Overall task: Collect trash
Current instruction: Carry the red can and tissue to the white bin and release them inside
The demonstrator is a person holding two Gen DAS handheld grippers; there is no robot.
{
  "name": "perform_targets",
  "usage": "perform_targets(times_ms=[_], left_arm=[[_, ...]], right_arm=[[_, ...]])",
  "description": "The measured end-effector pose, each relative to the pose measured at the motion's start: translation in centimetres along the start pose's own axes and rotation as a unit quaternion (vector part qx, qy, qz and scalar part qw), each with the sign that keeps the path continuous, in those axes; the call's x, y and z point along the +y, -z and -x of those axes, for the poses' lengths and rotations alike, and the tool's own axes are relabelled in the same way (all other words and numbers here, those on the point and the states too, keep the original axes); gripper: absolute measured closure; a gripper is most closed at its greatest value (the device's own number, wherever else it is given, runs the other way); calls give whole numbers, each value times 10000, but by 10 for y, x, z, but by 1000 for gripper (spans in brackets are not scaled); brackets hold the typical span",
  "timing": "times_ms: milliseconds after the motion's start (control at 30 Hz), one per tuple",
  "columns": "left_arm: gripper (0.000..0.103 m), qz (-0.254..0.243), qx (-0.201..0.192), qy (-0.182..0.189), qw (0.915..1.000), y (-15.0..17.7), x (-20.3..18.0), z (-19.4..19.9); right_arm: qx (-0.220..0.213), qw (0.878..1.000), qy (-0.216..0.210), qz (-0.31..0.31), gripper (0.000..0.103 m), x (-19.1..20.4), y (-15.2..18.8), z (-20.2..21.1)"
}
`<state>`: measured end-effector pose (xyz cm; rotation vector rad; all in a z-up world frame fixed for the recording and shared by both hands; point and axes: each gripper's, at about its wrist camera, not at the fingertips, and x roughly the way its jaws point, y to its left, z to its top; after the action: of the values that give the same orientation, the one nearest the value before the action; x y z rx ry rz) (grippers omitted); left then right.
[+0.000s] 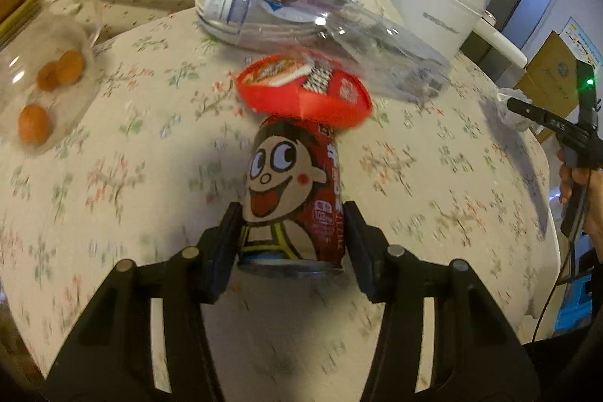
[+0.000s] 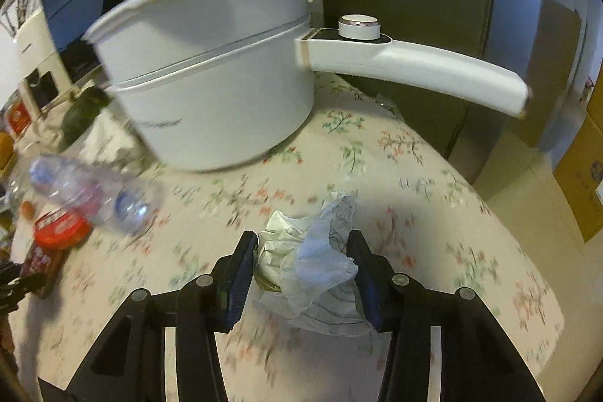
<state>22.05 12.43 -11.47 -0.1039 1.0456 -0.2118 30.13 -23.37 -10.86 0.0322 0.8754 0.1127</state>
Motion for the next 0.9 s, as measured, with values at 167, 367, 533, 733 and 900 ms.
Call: perform_targets(times_ms=[167,367,533,733,900], left_arm=[[49,263,109,-35,9996,22,-6,25],[49,643,99,52,9979,49,-15,62],[49,798,-74,74,9968,71,-25,95],[49,903,-246,148,9955,89,-32,112],[49,1022,-300,237,9940,96,-35,115]], right_arm=[[35,9997,-1,247,53,15,15,43],[75,9992,-187,334,53,37,36,91],[204,9984,-350,397,53,58,58,118],[255,9974,-542,393,53,66,80,140],[377,9971,-610,249,53,61,92,149]])
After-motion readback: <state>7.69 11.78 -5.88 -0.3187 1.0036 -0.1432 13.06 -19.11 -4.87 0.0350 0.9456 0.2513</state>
